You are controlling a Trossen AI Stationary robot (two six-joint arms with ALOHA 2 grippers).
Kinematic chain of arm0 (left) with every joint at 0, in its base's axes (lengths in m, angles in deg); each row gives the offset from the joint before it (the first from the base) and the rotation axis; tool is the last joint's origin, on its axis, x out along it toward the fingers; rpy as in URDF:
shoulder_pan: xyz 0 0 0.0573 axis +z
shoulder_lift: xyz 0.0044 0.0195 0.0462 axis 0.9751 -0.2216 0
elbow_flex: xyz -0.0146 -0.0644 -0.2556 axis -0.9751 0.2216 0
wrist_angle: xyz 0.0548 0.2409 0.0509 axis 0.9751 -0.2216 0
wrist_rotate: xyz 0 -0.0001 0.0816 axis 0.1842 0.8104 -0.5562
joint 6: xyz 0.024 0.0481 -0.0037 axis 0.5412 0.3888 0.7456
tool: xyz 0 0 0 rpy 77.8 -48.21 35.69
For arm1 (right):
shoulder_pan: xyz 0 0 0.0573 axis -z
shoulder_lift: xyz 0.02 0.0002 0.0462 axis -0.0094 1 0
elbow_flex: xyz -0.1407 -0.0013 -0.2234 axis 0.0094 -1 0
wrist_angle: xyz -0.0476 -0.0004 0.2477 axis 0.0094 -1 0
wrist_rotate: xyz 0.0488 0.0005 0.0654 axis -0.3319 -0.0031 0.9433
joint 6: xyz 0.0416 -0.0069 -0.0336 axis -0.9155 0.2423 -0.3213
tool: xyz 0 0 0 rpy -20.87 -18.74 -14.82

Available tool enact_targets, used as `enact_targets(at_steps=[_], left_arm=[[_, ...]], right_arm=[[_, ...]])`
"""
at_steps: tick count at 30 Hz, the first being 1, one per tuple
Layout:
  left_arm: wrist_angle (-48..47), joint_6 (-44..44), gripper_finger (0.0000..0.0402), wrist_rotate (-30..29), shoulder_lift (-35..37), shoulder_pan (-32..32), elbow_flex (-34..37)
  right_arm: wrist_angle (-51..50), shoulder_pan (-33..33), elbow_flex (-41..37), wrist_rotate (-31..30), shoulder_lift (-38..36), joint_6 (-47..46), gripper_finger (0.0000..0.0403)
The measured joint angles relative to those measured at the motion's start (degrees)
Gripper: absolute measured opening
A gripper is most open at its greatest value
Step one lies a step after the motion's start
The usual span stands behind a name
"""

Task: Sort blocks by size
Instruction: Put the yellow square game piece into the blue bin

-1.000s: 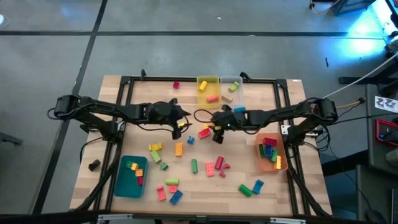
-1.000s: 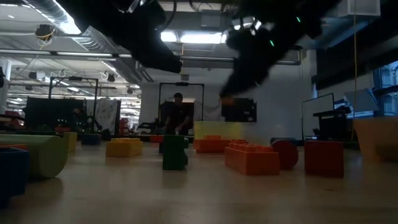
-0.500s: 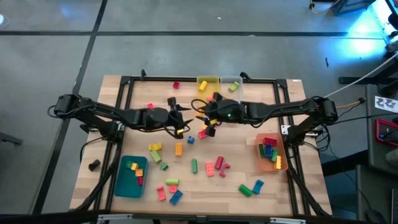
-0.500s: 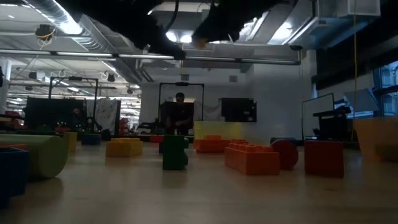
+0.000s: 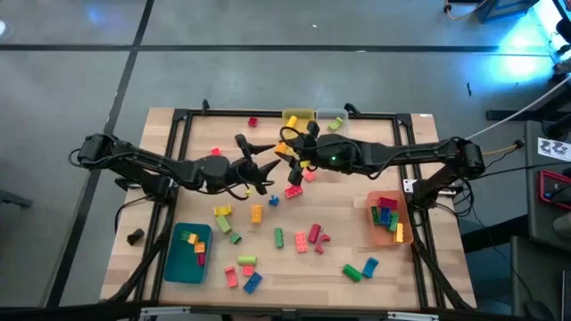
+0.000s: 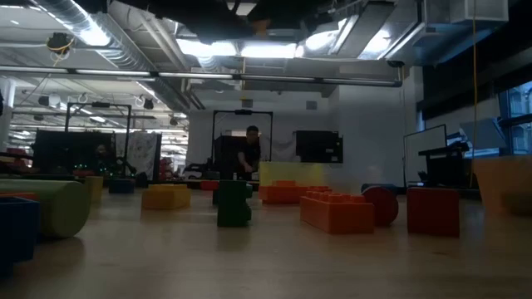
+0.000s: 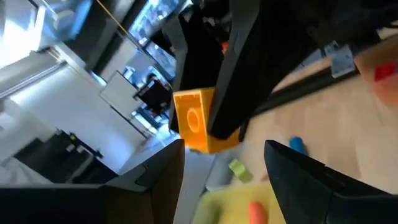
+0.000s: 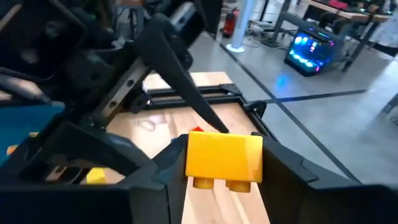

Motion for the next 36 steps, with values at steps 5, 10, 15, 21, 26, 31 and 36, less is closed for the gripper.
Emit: enact_targets(at_steps=[5, 10, 15, 21, 26, 31, 36], left_arm=[[4.01, 3.56, 0.0210, 0.00, 0.00, 0.00, 0.00], [5.18, 5.34, 0.0210, 0.07, 0.00, 0.29, 0.00], [5.66, 5.72, 0.0210, 0.07, 0.00, 0.89, 0.00], [7.27, 5.74, 0.0210, 0.24, 0.00, 1.86, -0.02], [8.36, 5.55, 0.0209, 0.80, 0.00, 2.08, -0.02], [8.45, 5.53, 0.0182, 0.87, 0.00, 2.05, -0.02], [8.35, 5.31, 0.0139, 1.02, 0.00, 2.08, -0.02]], right_arm=[[1.75, 0.00, 0.00, -0.93, 0.00, -1.60, 0.0155], [5.24, 0.00, 0.00, -0.91, 0.02, -4.12, 0.0166], [7.50, 0.00, -0.04, -0.90, 0.56, -4.47, 0.0155], [8.16, 0.00, -0.02, 0.89, 1.19, -4.77, 0.0162], [8.30, 0.00, -0.04, 1.28, 1.34, -5.17, 0.0160], [8.96, 0.00, -0.04, 1.30, 1.33, -4.99, 0.0156], [9.02, 0.02, -0.04, 1.15, 1.31, -5.32, 0.0166]])
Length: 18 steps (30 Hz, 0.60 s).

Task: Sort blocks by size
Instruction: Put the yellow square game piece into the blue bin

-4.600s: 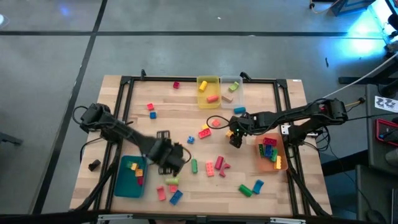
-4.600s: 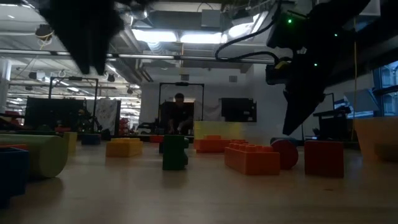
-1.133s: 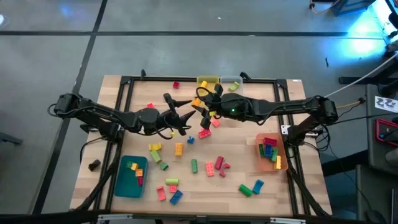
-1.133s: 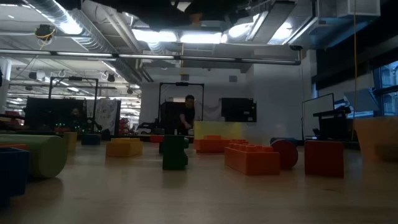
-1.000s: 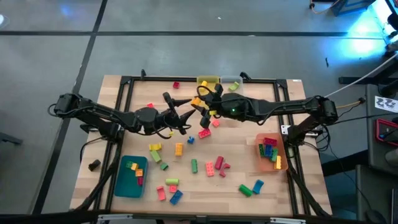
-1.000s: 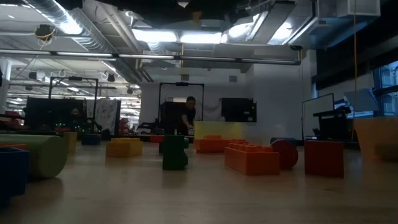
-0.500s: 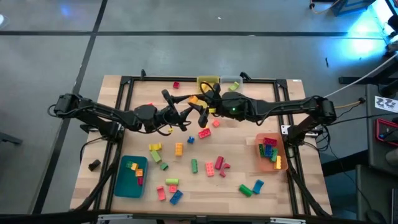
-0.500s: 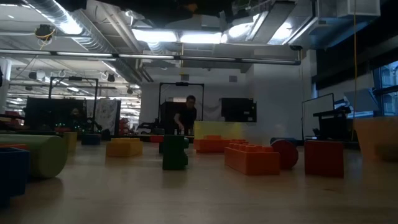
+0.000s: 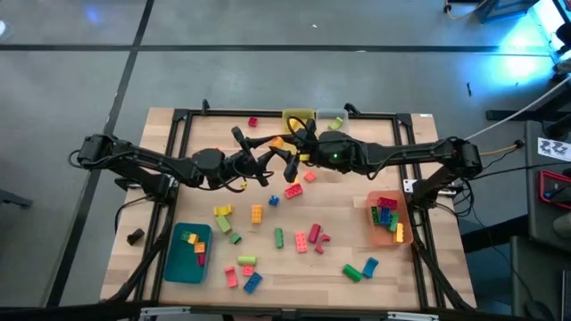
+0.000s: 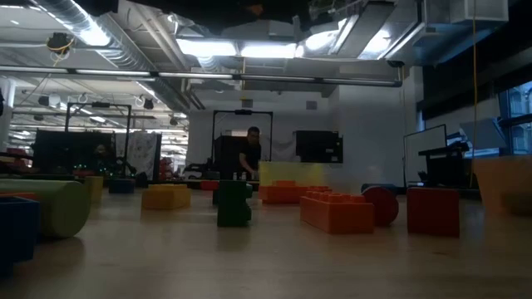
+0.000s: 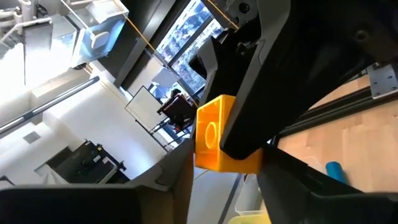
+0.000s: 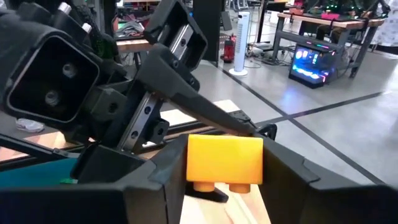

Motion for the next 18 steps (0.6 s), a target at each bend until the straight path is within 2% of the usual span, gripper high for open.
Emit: enact_targets(at_steps=[8, 14, 18], left_arm=[[-0.21, -0.90, 0.0086, 0.08, 0.00, 0.00, 0.00], [-0.51, -1.09, 0.0085, -0.14, 0.00, -0.01, 0.00], [-1.50, -0.42, 0.0084, -2.22, -0.04, -0.13, 0.00]], right_arm=[[-0.07, 0.02, 0.00, -0.29, 0.00, -0.03, 0.0170], [-0.64, -0.02, 0.00, -0.94, 0.00, 0.59, 0.0170], [-2.28, -0.02, 0.00, -1.28, 0.00, 4.74, 0.0182]])
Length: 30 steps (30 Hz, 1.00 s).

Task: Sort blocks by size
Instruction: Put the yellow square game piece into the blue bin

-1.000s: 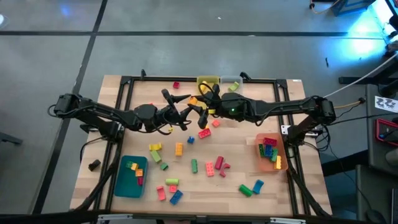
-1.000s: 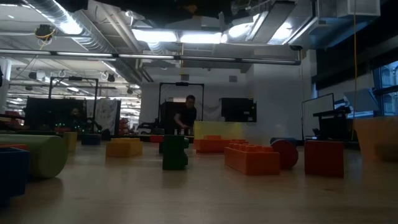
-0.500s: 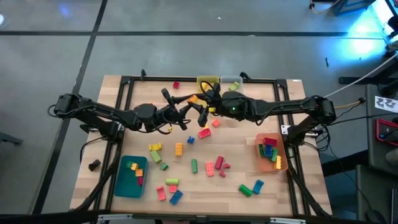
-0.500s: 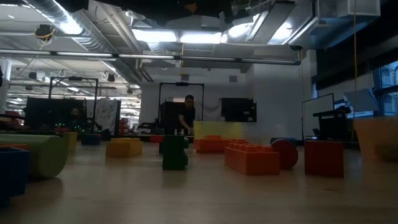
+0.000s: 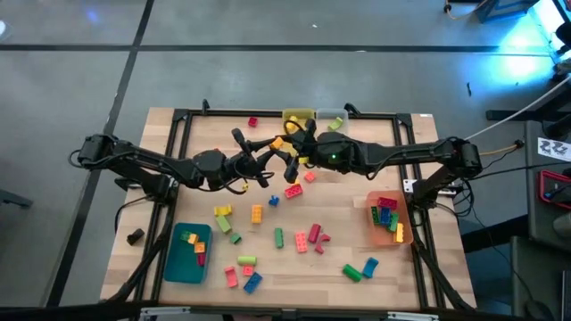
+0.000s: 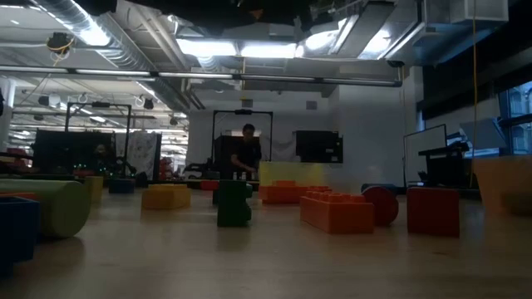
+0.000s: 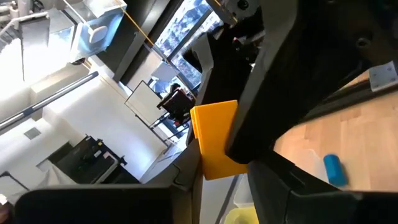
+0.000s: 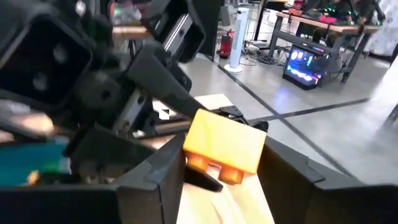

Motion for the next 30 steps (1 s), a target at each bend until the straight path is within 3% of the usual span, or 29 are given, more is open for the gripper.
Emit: enact_targets(at_steps=[9, 17, 21, 24, 26, 30], left_arm=[[-6.66, -4.68, 0.0085, -5.35, 0.04, 0.04, 0.00], [-16.82, -14.07, 0.0087, -7.38, 0.87, -3.30, -0.18], [-30.74, -28.65, 0.0084, -7.25, 4.06, -7.57, -1.40], [-45.22, -43.54, 0.0085, -4.03, 7.27, -11.18, -3.30], [-54.99, -54.76, 0.0089, 1.21, 9.80, -13.43, -4.57], [-69.47, -75.99, 0.0090, 17.15, 14.25, -16.94, -5.60]], right_arm=[[-6.67, 0.00, 0.00, -7.77, -0.31, 5.47, 0.0263], [-24.61, 1.53, -0.02, -7.56, -3.74, 5.25, 0.0275], [-34.94, 3.83, -0.02, -5.77, -4.35, 2.89, 0.0275], [-40.88, 6.06, -0.72, -1.55, -4.35, 2.14, 0.0276], [-42.20, 7.34, -2.31, 2.48, -4.35, 2.10, 0.0276], [-42.17, 8.80, -5.50, 9.67, -4.35, 2.17, 0.0276]])
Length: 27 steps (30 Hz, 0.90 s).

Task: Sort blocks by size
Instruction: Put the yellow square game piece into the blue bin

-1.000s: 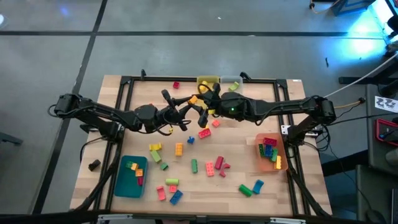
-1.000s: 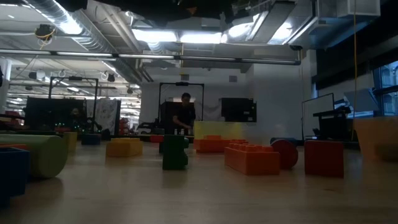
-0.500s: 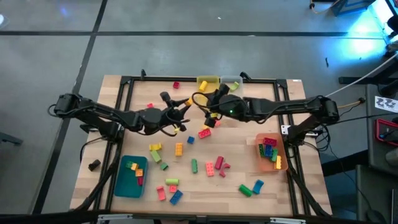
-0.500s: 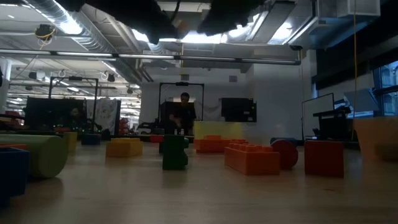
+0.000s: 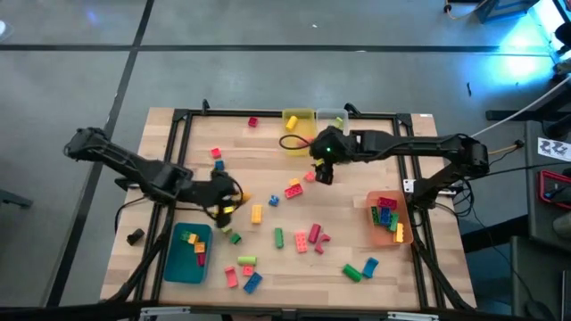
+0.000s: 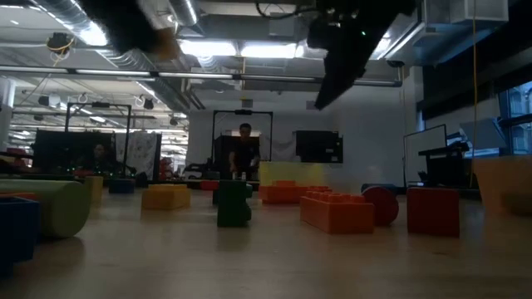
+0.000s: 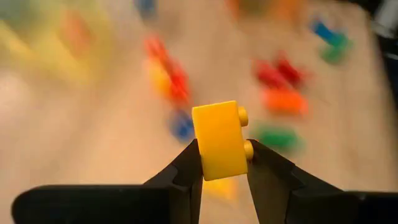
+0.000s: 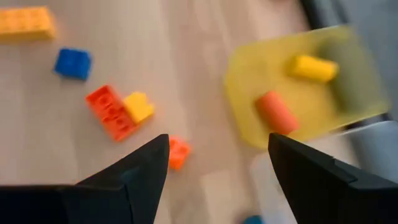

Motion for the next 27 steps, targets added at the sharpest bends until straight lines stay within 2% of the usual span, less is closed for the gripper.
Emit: enact_targets(at_steps=[5, 8, 11, 14, 18, 22, 27], left_arm=[[-12.68, -20.97, 0.0089, 18.58, 1.59, -4.53, 0.00], [-17.99, -32.99, 0.0094, 29.11, 1.55, -6.85, 0.00], [-20.53, -43.21, 0.0095, 35.82, 1.37, -9.29, 0.00], [-21.18, -50.06, 0.0096, 37.88, 1.37, -11.67, 0.00], [-21.20, -58.71, 0.0097, 37.88, 1.37, -14.08, 0.00], [-21.71, -61.79, 0.0097, 37.89, 1.32, -15.62, 0.00], [-27.52, -65.47, 0.0097, 37.89, 0.28, -16.21, 0.02]], right_arm=[[2.02, -0.21, -4.18, 1.66, 0.35, 1.98, 0.0276], [6.93, -0.21, -7.69, 2.31, 0.35, 1.76, 0.0276], [13.23, -0.18, -11.22, 2.17, 0.35, -3.77, 0.0276], [19.08, -0.17, -14.37, 1.27, 0.35, -7.68, 0.0276], [21.87, -0.18, -16.54, 1.12, 0.37, -8.69, 0.0276], [21.69, -0.18, -17.28, 1.12, 0.37, -8.69, 0.0276], [21.88, -0.18, -17.26, 1.09, 0.37, -8.84, 0.0276]])
